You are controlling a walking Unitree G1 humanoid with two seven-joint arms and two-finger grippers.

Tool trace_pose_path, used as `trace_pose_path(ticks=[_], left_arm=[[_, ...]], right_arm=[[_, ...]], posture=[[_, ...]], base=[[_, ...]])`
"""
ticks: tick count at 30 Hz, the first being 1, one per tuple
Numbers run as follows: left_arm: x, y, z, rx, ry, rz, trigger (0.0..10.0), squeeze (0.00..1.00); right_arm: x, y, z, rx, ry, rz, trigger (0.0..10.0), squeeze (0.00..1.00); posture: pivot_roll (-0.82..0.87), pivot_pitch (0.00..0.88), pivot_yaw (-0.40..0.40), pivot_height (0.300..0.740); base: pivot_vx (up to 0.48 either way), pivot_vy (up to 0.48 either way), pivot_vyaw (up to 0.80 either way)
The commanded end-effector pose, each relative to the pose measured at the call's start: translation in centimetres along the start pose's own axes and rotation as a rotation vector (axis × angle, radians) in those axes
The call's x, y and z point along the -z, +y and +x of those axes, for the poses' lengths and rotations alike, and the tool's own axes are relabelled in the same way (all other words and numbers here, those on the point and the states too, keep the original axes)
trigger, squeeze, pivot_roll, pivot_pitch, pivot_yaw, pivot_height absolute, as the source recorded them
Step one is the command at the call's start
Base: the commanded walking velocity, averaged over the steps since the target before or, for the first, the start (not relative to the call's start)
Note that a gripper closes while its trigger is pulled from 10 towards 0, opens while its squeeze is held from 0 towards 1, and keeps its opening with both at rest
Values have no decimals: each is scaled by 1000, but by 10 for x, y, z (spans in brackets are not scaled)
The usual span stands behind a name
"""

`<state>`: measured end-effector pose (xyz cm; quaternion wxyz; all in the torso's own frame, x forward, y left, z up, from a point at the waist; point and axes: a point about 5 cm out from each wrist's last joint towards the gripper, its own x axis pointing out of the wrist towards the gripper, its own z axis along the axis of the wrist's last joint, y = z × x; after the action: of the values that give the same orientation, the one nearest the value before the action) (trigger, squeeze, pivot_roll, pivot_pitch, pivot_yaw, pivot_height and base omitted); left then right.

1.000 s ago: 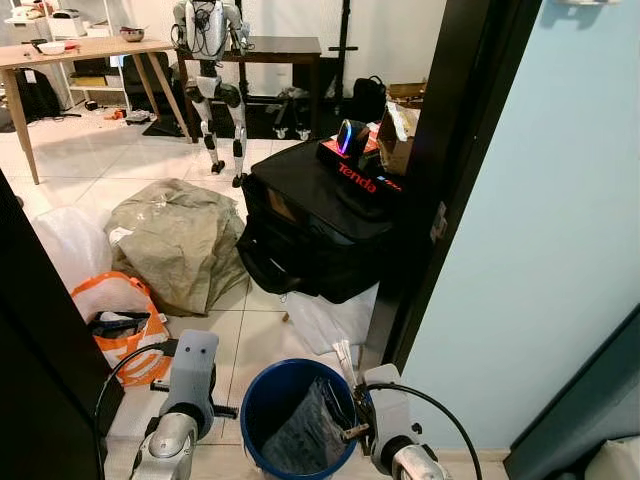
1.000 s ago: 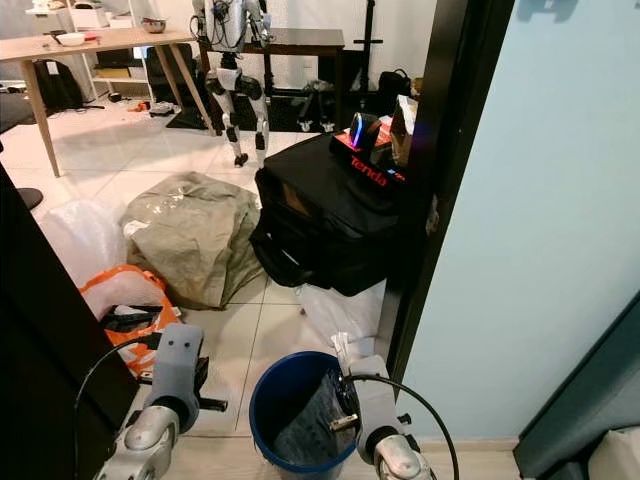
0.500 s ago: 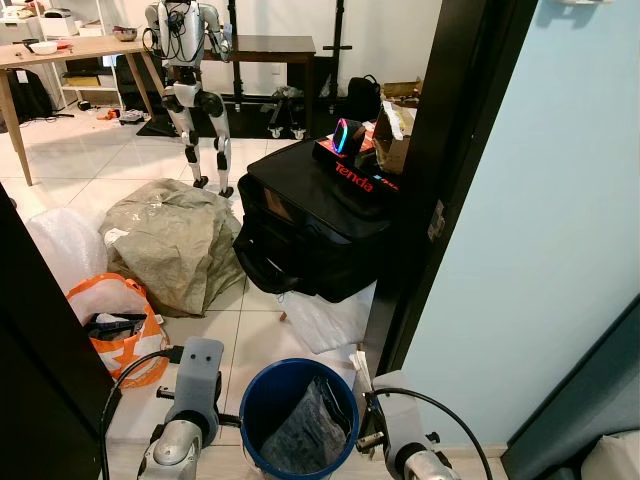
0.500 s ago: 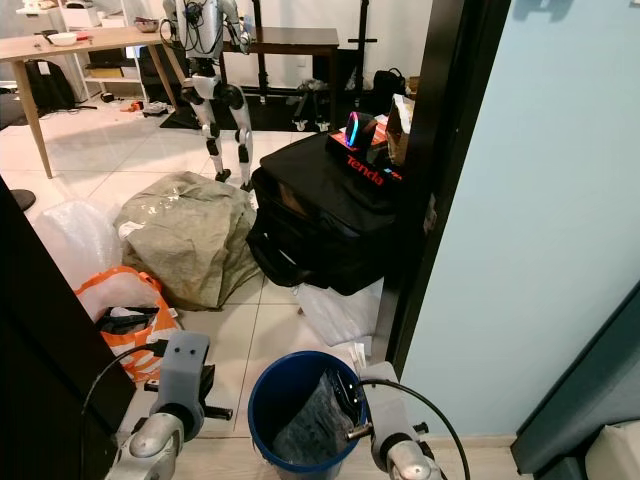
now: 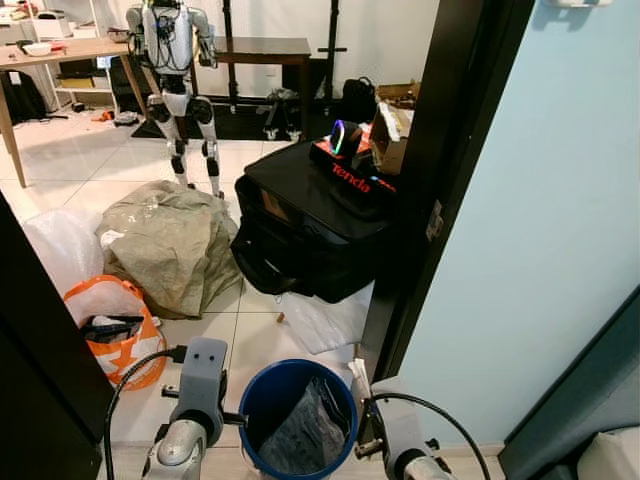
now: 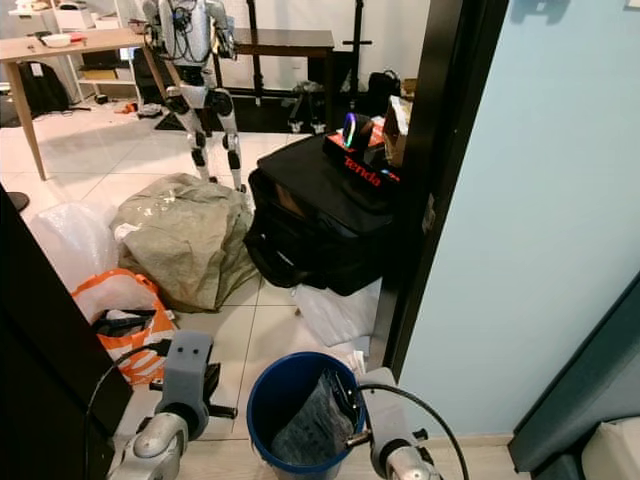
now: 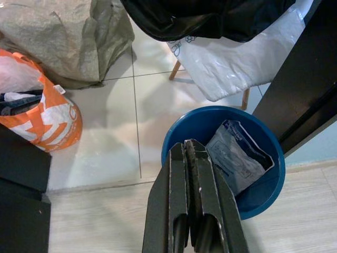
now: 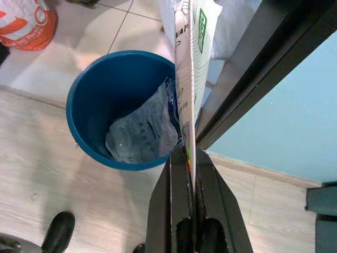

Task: Clean up the room

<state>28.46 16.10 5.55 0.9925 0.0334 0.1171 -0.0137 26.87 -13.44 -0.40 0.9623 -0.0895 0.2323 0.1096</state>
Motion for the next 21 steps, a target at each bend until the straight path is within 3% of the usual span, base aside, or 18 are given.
trace_pose_path(ticks=[1, 21], left_arm=[[3, 1, -2, 2, 4, -1, 10000, 0], [1, 4, -2, -4, -11, -1, 10000, 0]], right_arm=[[2, 2, 0, -8, 17, -5, 10000, 0], [-1, 4, 2, -15, 4, -7, 10000, 0]], posture=[[62, 76, -40, 740], [69, 68, -42, 740]], base=[[307, 0, 0], [323, 0, 0]])
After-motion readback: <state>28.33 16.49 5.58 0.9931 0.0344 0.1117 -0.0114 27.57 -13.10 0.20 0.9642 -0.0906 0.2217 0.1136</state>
